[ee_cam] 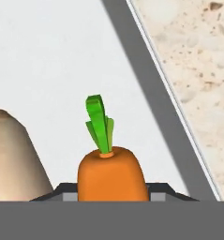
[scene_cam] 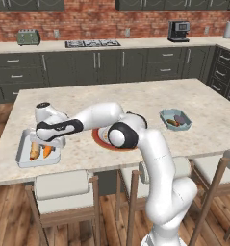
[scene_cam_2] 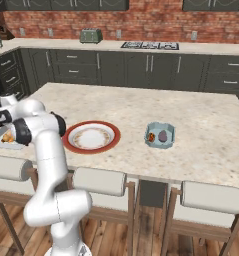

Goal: Place one cooked food and one vegetable from the large plate to each tupperware container.

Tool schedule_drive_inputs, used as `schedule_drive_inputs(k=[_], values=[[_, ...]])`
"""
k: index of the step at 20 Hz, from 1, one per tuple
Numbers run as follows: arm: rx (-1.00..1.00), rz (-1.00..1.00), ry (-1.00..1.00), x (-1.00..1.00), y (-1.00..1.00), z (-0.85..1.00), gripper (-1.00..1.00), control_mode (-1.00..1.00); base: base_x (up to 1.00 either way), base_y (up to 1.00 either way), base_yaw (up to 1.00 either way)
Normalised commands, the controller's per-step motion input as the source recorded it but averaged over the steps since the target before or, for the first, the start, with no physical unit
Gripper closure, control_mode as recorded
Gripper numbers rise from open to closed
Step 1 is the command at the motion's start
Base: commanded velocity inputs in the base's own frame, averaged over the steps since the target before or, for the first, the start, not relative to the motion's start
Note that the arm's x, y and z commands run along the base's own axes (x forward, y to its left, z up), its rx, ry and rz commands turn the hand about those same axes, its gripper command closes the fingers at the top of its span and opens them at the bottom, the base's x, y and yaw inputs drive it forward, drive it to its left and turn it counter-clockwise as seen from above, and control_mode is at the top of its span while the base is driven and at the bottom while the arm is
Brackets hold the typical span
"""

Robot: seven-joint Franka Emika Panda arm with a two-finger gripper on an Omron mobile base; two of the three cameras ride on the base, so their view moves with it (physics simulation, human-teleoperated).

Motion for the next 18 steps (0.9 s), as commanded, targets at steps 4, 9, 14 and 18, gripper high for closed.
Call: schedule_drive_inputs(k=[4, 9, 14, 18], values=[[0.00, 0.00, 0.00, 0.04, 0.00, -0.57, -1.00, -1.00, 0.00, 0.00, 0.00], [0.00, 0.00, 0.00, 0.18, 0.00, -0.19, -1.00, -1.00, 0.00, 0.00, 0.00], [0.00, 0.00, 0.00, 0.10, 0.00, 0.04, -1.00, -1.00, 0.00, 0.00, 0.00], [0.00, 0.00, -0.03, -0.27, -0.08, 0.31, -1.00, -1.00, 0.00, 0.00, 0.00]])
